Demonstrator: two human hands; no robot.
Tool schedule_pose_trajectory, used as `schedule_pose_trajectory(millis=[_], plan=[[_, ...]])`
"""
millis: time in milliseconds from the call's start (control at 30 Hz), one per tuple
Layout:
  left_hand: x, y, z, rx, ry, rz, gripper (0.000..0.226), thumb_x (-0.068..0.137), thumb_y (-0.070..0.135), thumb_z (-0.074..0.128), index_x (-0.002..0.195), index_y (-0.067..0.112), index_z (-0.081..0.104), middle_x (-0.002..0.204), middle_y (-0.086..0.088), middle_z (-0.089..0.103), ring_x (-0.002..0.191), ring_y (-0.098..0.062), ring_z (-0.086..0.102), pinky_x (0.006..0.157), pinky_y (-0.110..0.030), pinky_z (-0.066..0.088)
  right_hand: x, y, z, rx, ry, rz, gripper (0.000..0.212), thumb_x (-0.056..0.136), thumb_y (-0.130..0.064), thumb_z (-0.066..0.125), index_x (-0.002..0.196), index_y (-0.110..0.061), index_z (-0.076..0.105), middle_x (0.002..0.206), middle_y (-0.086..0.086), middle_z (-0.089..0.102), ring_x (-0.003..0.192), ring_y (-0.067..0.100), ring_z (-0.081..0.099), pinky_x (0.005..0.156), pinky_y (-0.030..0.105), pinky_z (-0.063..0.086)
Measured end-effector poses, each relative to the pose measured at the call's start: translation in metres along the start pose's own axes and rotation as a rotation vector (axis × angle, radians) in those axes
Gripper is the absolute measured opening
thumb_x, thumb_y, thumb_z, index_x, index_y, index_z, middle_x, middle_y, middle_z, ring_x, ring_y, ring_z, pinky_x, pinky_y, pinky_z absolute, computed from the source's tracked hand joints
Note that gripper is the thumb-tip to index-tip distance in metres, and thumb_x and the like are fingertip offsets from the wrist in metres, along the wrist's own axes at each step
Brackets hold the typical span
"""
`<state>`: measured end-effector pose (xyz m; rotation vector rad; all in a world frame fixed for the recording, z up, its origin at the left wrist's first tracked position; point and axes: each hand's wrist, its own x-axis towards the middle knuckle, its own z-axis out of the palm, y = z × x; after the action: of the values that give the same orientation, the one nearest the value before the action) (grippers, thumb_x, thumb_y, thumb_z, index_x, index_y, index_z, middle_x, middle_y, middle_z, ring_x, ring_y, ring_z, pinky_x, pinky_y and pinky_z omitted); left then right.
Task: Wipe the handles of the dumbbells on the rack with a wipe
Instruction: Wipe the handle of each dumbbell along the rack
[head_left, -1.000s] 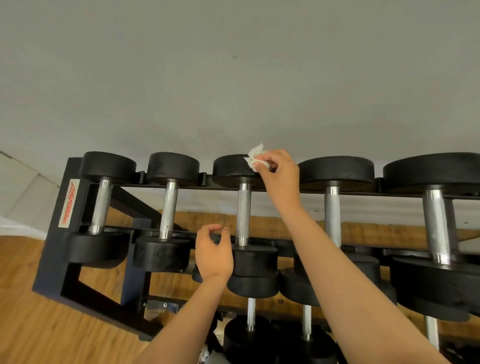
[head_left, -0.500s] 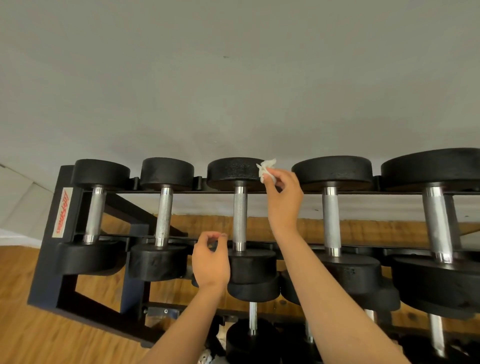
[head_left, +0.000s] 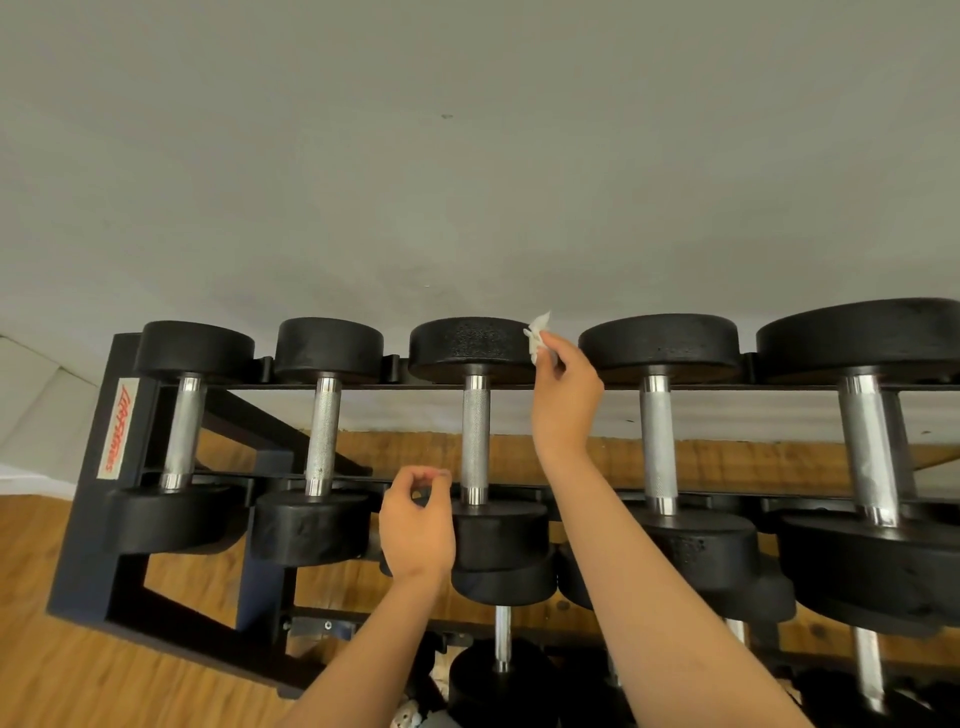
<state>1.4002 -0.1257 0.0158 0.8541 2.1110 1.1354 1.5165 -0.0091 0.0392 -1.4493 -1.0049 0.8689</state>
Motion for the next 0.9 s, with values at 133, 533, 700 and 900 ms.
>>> schedule_pose_trajectory(millis=[133,533,700,900], plan=[[0.000,0.000,-0.001,0.002,0.000,-0.002,0.008,0.092,0.018,0.060,0.086,0.020,0.065,0.090,0.004,0.066,0.092,-0.014,0.060,0.073,-0.026,0.041,0.000,0.000,-0.001,-0.001,-0.010,-0.025,0.025,0.097,-0.011,0.054,0.120,-0.011,0.064,0.118,0.001,0.064,0.107,0.005,0.057,0.094,0.018,0.048],[0.000,0.001,0.000,-0.006,-0.006,-0.018,0.009,0.092,0.018,0.060,0.086,0.019,0.066,0.090,0.004,0.067,0.092,-0.014,0.060,0.072,-0.025,0.042,-0.006,0.015,-0.007,-0.109,0.016,-0.168,0.018,0.095,-0.009,0.057,0.111,-0.010,0.066,0.109,0.001,0.062,0.097,0.004,0.058,0.082,0.007,0.045],[-0.001,0.001,-0.001,0.006,-0.001,-0.016,0.009,0.092,0.017,0.059,0.086,0.018,0.066,0.090,0.005,0.066,0.092,-0.012,0.060,0.072,-0.024,0.042,-0.013,0.018,-0.004,0.050,0.015,-0.082,0.025,0.094,-0.007,0.058,0.117,-0.009,0.066,0.120,0.004,0.064,0.113,0.008,0.058,0.095,0.016,0.046],[-0.001,0.002,0.001,0.012,0.008,-0.015,0.009,0.092,0.018,0.059,0.086,0.018,0.066,0.088,0.005,0.066,0.089,-0.011,0.060,0.069,-0.021,0.041,-0.001,0.014,0.006,0.128,-0.007,0.006,0.029,0.097,-0.009,0.053,0.125,-0.010,0.062,0.131,0.006,0.061,0.125,0.012,0.053,0.101,0.015,0.042]])
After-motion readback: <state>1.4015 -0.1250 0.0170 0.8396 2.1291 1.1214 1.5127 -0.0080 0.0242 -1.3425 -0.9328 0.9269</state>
